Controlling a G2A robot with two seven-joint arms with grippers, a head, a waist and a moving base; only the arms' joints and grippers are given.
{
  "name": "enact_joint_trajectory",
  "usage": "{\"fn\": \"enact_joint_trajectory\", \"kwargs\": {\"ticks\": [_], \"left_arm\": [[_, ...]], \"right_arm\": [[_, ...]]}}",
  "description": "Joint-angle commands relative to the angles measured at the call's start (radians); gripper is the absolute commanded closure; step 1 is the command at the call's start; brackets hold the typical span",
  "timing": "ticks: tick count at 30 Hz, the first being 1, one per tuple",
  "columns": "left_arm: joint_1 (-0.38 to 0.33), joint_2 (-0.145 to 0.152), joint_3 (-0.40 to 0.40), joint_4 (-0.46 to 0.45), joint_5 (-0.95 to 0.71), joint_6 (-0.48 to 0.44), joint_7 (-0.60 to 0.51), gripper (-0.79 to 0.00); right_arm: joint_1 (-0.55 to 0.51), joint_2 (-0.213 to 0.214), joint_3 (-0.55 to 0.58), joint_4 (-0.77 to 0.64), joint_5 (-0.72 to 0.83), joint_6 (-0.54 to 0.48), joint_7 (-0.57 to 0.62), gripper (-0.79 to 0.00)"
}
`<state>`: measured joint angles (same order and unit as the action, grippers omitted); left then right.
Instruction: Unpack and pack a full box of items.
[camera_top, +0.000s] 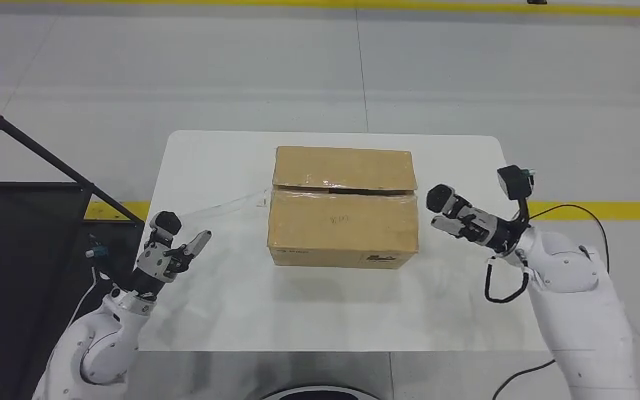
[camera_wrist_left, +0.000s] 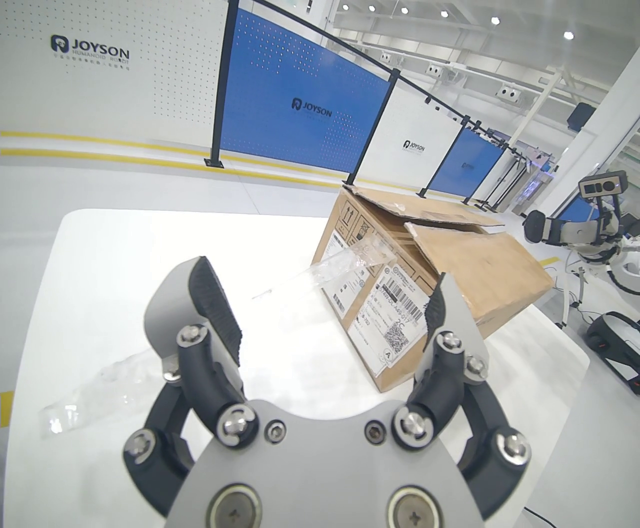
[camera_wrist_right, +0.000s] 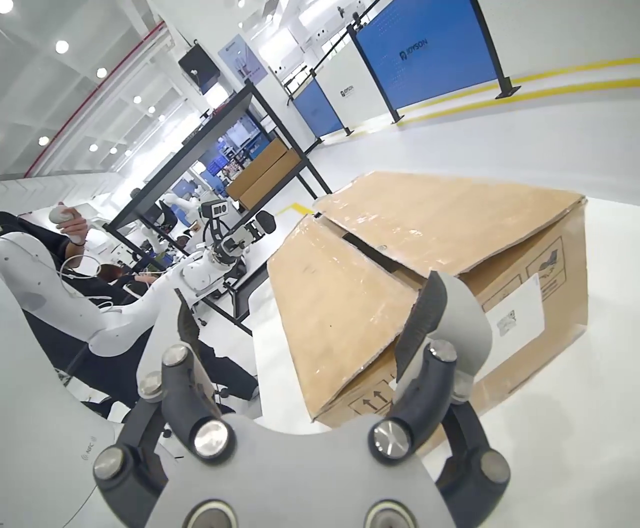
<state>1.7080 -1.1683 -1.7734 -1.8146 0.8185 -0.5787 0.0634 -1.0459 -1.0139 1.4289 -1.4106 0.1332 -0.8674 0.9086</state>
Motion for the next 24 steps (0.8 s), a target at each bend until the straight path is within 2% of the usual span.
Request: {"fn": "enact_joint_trajectory", "kwargs": {"ticks": [1, 4, 7, 14, 24], "left_arm": [[0.0, 0.0, 0.0, 0.0, 0.0, 0.0, 0.0, -0.785], [0.0, 0.0, 0.0, 0.0, 0.0, 0.0, 0.0, -0.785], [-0.002, -0.002, 0.012, -0.003, -0.04, -0.005, 0.001, -0.785], [-0.011, -0.001, 0.014, 0.006, -0.091, -0.011, -0.019, -0.785], [-0.02, -0.001, 0.021, 0.006, -0.119, -0.028, -0.038, -0.785]], "right_arm": [[0.0, 0.0, 0.0, 0.0, 0.002, 0.0, 0.001, -0.785], [-0.003, 0.0, -0.001, 0.003, 0.002, 0.011, -0.005, -0.785], [-0.001, -0.003, -0.018, 0.0, -0.005, 0.117, -0.045, -0.785], [0.051, -0.003, -0.07, 0.071, 0.139, 0.257, 0.088, -0.785], [0.129, -0.011, -0.127, 0.163, 0.304, 0.26, 0.239, -0.785]]}}
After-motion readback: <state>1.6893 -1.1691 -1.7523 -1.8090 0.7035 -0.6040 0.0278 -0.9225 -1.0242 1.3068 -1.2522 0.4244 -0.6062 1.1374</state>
